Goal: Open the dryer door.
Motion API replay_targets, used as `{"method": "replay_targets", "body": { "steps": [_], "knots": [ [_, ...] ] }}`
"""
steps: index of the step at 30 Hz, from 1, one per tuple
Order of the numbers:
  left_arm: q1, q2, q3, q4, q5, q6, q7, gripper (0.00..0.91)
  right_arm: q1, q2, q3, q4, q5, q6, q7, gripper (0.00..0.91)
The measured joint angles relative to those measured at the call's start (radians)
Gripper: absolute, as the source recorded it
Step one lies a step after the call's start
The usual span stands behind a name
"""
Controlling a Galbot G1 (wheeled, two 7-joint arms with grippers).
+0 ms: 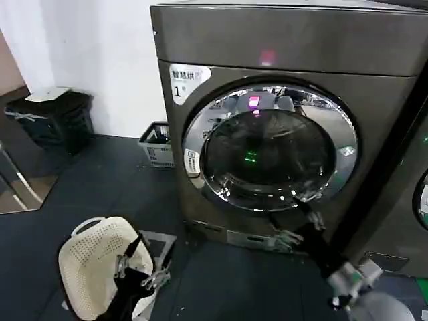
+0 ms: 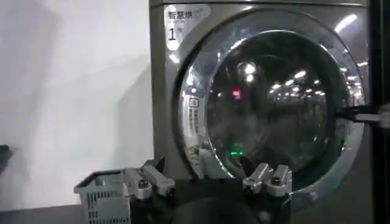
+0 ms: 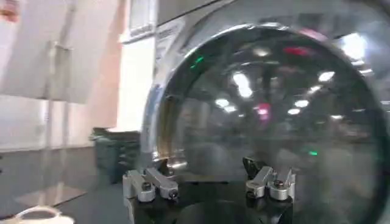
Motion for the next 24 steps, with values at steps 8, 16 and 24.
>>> {"method": "replay_targets", "body": {
  "steps": [8, 16, 24],
  "knots": [
    [0.005, -0.006, 0.004, -0.001, 0.001, -0.005, -0.003, 0.907, 0.246, -0.001, -0.211, -0.16, 0.024, -0.006, -0.003, 0.907],
    [0.017, -0.004, 0.004, -0.005, 0.008, -0.008, 0.015, 0.907, 0.437, 0.036, -0.356, -0.297, 0.027, -0.007, -0.011, 0.907],
    [0.023, -0.003, 0.002, -0.016, 0.006, -0.002, 0.024, 0.907, 0.566, 0.061, -0.444, -0.381, 0.045, -0.015, -0.011, 0.907]
  ]
}}
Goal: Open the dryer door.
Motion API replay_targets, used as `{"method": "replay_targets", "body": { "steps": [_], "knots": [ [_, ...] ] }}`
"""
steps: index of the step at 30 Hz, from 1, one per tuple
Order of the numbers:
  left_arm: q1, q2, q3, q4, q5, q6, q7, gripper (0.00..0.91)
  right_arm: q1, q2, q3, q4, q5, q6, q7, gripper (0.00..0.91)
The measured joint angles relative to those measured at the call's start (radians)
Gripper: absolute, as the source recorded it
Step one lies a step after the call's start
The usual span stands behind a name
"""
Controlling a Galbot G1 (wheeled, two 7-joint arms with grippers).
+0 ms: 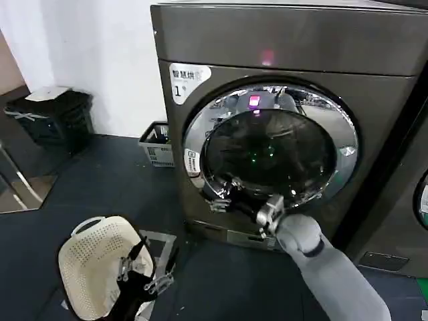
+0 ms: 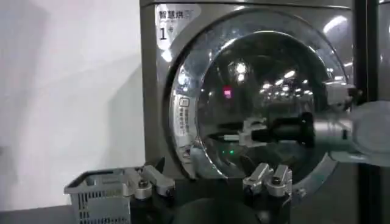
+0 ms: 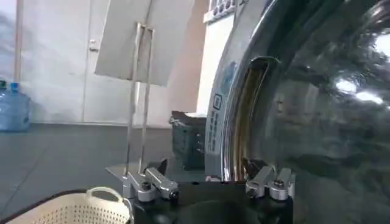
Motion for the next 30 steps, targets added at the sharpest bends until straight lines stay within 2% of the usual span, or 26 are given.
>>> {"method": "replay_targets", "body": {
  "steps": [18, 22, 30],
  "knots": [
    [0.004, 0.001, 0.002, -0.009, 0.001, 0.01, 0.019, 0.907, 0.129, 0.069, -0.08, -0.131, -0.001, 0.005, -0.007, 0.907],
    [0.004, 0.0, 0.003, -0.009, 0.006, 0.017, 0.02, 0.907, 0.151, 0.084, -0.084, -0.163, 0.024, 0.003, -0.026, 0.907],
    [-0.012, 0.003, -0.005, -0.001, 0.035, 0.055, 0.018, 0.907, 0.178, 0.089, -0.064, -0.202, 0.095, -0.039, -0.122, 0.907]
  ]
}}
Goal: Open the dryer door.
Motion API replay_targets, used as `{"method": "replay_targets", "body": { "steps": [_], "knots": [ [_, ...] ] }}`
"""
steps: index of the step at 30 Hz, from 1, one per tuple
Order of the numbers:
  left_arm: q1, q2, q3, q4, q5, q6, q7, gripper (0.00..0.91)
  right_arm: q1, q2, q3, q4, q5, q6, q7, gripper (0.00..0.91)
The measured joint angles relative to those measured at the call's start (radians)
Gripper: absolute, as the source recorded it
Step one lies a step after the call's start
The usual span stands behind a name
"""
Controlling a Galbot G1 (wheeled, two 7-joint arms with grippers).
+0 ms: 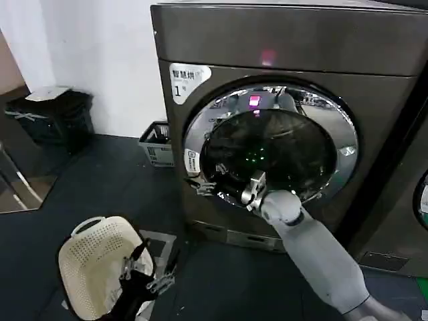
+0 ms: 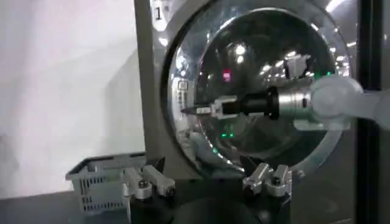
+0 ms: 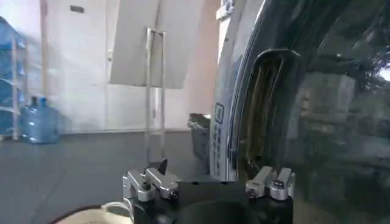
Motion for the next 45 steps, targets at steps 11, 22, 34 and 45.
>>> {"method": "replay_targets", "body": {
  "steps": [11, 22, 34, 45],
  "knots": [
    [-0.046, 0.013, -0.027, 0.018, -0.043, 0.095, -0.004, 0.907, -0.029, -0.056, 0.025, 0.046, 0.009, 0.01, -0.167, 0.907],
    [-0.159, 0.065, -0.115, 0.072, -0.194, 0.102, -0.013, 0.907, -0.089, -0.113, 0.071, 0.107, 0.005, 0.035, -0.406, 0.907],
    [-0.259, 0.182, -0.282, 0.182, -0.394, 0.065, 0.049, 0.907, -0.17, -0.162, 0.127, 0.144, 0.009, 0.079, -0.648, 0.907],
    [-0.38, 0.376, -0.285, 0.325, -0.614, 0.06, 0.088, 0.907, -0.267, -0.219, 0.197, 0.197, 0.001, 0.113, -0.793, 0.907]
  ]
}}
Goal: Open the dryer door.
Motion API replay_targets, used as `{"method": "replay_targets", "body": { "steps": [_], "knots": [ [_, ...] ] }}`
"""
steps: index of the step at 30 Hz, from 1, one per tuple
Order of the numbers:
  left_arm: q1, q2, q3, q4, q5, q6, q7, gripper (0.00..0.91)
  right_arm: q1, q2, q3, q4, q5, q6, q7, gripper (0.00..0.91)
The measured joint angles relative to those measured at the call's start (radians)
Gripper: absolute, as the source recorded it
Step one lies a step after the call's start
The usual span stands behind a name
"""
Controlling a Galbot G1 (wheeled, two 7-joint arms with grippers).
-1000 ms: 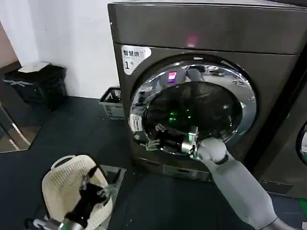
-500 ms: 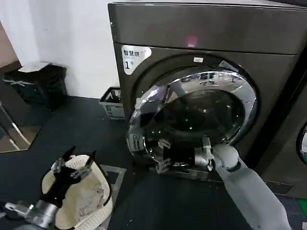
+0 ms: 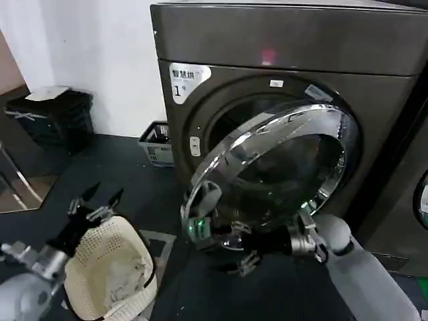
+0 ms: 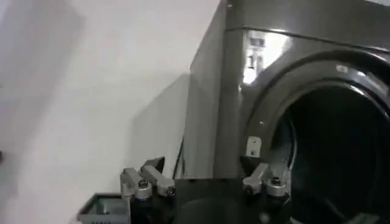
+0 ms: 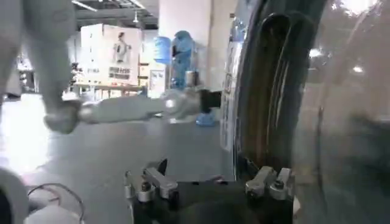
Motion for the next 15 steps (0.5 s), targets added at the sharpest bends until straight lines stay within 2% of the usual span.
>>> {"method": "replay_targets", "body": {
  "steps": [6, 15],
  "knots": [
    [-0.108, 0.102, 0.073, 0.125, -0.129, 0.009, -0.003, 0.907, -0.06, -0.035, 0.052, 0.027, 0.008, 0.03, -0.043, 0.907],
    [-0.277, 0.235, 0.23, 0.263, -0.245, 0.013, 0.065, 0.907, -0.188, -0.077, 0.203, 0.081, 0.034, 0.063, -0.063, 0.907]
  ]
}}
